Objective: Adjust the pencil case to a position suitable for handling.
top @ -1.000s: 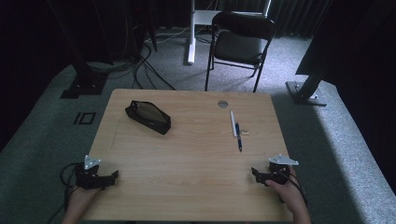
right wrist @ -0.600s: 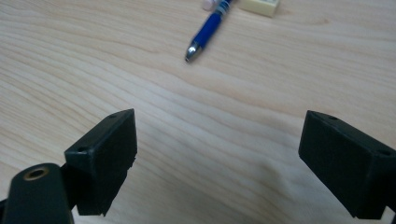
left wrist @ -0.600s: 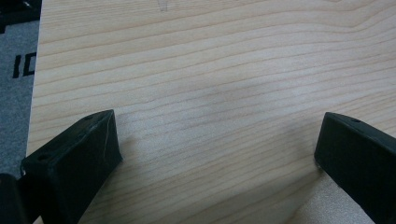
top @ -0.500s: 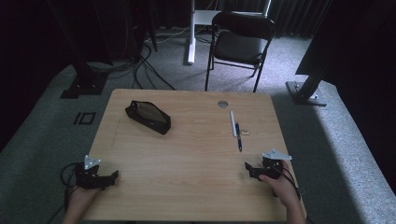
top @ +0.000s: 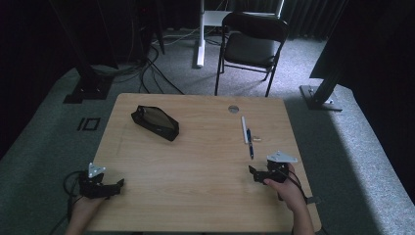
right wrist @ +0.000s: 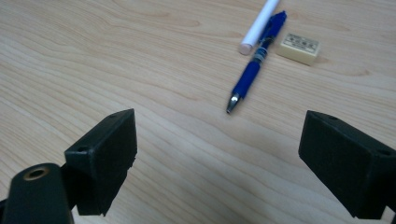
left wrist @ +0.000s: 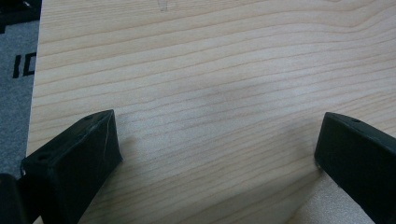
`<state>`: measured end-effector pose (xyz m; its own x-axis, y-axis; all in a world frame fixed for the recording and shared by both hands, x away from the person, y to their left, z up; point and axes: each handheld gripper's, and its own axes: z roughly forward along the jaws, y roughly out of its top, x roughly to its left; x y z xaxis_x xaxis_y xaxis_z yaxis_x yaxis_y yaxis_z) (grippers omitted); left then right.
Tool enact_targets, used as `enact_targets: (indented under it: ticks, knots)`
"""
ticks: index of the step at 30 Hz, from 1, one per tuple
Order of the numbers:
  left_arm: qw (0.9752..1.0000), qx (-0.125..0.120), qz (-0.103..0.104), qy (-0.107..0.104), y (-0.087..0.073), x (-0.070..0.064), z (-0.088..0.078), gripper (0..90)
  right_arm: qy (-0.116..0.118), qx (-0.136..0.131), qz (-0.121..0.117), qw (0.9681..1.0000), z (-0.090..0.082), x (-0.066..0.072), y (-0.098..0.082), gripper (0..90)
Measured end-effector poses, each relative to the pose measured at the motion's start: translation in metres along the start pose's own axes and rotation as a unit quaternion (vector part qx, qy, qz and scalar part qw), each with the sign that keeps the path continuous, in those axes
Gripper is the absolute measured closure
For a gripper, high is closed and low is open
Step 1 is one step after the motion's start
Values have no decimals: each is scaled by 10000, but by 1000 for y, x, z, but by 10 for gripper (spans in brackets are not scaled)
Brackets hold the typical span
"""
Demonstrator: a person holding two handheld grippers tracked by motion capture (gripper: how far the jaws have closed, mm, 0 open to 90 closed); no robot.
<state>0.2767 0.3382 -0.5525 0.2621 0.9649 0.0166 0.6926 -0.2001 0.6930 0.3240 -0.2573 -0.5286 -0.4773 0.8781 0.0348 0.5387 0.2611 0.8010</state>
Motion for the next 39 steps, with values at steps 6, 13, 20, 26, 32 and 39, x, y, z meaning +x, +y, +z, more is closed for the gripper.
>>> enact_targets:
  ticks: [6, 13, 20, 26, 32, 39]
  knots:
    - [10000, -1, 3, 0, 0, 0, 0, 3, 95, -30, -126, 9999, 6, 9, 8, 113]
    - [10000, 0, 5, -1, 0, 0, 0, 3, 175, -70, -242, 9995, 12, 18, 17, 133]
    - [10000, 9, 5, -1, 0, 0, 0, 3, 259, -69, -362, 9990, 18, 24, 24, 132]
    - [10000, 0, -4, -3, 0, 0, 0, 3, 326, -113, -375, 9987, 23, 28, 29, 131]
    - [10000, 2, -2, -3, 0, 0, 0, 3, 404, -127, -430, 9982, 29, 34, 32, 131]
    - [10000, -1, -4, -3, 0, 0, 0, 3, 502, -125, -494, 9974, 36, 42, 36, 132]
